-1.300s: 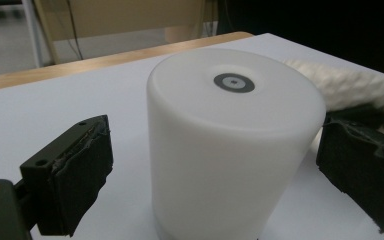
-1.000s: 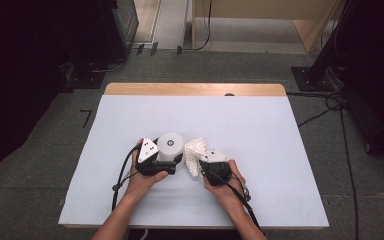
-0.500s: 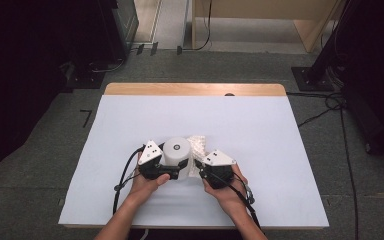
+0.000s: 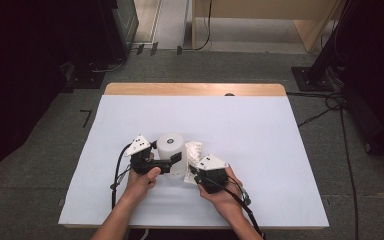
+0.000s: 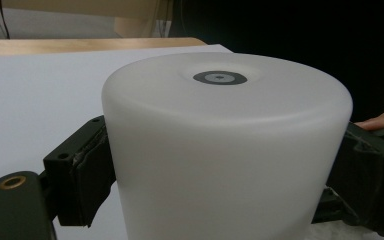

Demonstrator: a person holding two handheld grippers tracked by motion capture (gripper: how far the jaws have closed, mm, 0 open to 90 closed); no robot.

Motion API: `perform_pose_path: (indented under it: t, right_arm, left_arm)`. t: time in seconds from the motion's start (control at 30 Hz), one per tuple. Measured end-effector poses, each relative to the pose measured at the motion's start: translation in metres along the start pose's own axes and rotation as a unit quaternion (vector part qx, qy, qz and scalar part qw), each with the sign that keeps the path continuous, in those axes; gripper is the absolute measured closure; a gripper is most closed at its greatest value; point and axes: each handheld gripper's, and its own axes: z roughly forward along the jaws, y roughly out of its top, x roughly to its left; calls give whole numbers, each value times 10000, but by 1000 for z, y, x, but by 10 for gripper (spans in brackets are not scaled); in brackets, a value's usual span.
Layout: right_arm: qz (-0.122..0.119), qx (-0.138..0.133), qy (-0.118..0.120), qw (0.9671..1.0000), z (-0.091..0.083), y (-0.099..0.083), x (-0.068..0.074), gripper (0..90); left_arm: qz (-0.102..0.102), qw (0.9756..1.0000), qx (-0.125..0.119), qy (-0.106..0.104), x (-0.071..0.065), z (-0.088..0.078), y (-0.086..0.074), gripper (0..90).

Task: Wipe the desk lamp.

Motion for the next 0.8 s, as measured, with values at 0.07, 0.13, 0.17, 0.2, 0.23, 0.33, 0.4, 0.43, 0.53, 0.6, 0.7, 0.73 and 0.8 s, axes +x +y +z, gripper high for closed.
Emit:
perform_pose_path:
  t: [0.07,0.13,0.17,0.2,0.23,0.33,0.4,0.43,0.53,0.6,0.7,0.73,0.8]
  right_arm:
    - [30,-52,-9,10000,0,3,0,782]
    - [83,-231,-46,9997,-6,7,-2,782]
    - [127,-321,-60,9994,-10,10,-3,782]
    - [133,-434,-95,9989,-14,12,-5,782]
    - [158,-551,-119,9983,-18,15,-6,782]
    - [233,-905,-94,9956,-30,18,-9,782]
    - [244,-1061,-101,9940,-34,19,-10,781]
    - [229,-1064,-116,9940,-34,18,-10,781]
    - [190,-890,-153,9957,-28,14,-14,780]
    - [244,-785,-218,9964,-23,9,-19,780]
    - [425,-788,-262,9956,-25,6,-29,780]
    - [502,-830,-294,9948,-27,6,-32,780]
    - [623,-923,-364,9931,-32,6,-40,780]
  left_arm:
    - [114,9999,64,12,-3,2,-1,94]
    - [231,9996,147,32,-8,5,-3,94]
    - [274,9995,172,20,-10,7,-4,94]
    - [317,9993,177,25,-12,8,-5,94]
    - [346,9993,167,29,-14,10,-5,93]
    - [621,9978,122,178,-20,11,-5,93]
    - [871,9956,107,318,-24,12,-5,92]
    - [950,9947,103,380,-25,12,-5,92]
    - [937,9944,74,485,-22,12,-5,92]
    - [1014,9924,34,690,-20,11,-5,92]
    - [1082,9904,3,855,-15,9,-6,92]
    - [1136,9895,20,892,-14,9,-7,92]
    - [1225,9876,92,976,-13,10,-10,91]
